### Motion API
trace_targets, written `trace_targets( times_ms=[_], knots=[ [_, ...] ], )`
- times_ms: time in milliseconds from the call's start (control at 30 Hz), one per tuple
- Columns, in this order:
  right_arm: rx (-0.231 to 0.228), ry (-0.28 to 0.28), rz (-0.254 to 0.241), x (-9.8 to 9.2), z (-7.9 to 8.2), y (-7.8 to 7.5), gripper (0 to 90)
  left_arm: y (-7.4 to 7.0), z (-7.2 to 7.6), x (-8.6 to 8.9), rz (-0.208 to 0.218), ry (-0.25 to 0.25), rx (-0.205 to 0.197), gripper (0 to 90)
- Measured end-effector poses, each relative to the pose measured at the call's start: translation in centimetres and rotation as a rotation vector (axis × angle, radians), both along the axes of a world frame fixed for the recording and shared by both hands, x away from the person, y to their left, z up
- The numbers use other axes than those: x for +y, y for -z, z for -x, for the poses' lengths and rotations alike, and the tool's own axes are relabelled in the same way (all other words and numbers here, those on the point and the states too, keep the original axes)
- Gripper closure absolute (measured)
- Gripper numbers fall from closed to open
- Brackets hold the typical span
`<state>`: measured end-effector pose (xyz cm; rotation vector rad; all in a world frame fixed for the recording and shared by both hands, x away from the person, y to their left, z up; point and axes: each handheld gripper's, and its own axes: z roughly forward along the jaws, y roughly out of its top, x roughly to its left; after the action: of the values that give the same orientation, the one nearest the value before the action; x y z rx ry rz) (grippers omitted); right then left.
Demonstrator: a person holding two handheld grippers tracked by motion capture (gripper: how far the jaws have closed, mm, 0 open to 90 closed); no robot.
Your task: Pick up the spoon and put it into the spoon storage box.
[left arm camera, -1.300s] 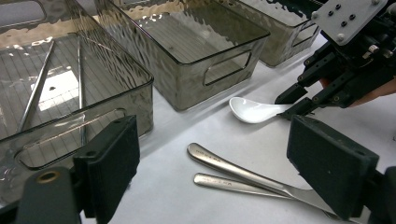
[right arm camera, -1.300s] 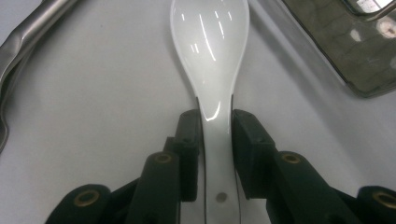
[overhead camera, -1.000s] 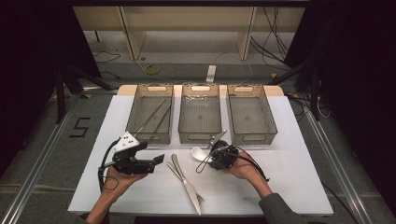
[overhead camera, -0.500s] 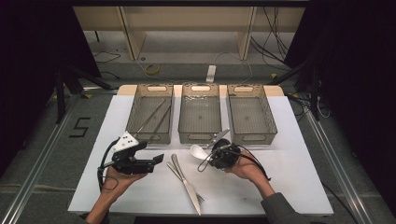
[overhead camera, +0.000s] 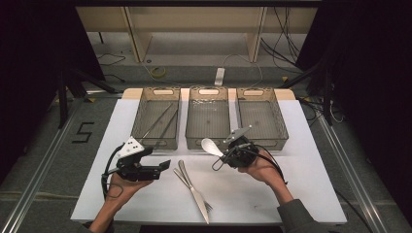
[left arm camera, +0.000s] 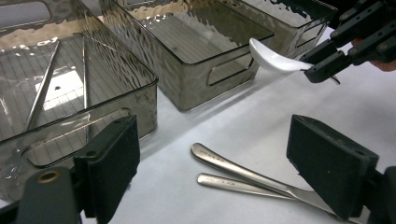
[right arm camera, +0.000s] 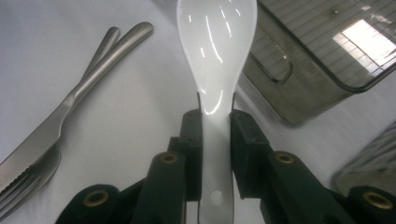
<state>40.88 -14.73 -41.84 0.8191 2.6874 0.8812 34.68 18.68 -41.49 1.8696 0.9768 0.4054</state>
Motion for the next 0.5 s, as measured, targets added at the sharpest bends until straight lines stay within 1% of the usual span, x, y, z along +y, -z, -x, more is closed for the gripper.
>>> trace_targets(
  times_ms=[300, 500],
  knots=[
    [-0.027, 0.028, -0.025, -0.7, -0.5, -0.9, 76.5, 0.0, 0.0, 0.1, 0.002, -0.002, 0.001, 16.9],
    [-0.048, 0.066, -0.049, -1.1, -1.4, -1.8, 76.5, 0.1, -0.1, 0.1, 0.001, -0.003, 0.001, 16.9]
  ],
)
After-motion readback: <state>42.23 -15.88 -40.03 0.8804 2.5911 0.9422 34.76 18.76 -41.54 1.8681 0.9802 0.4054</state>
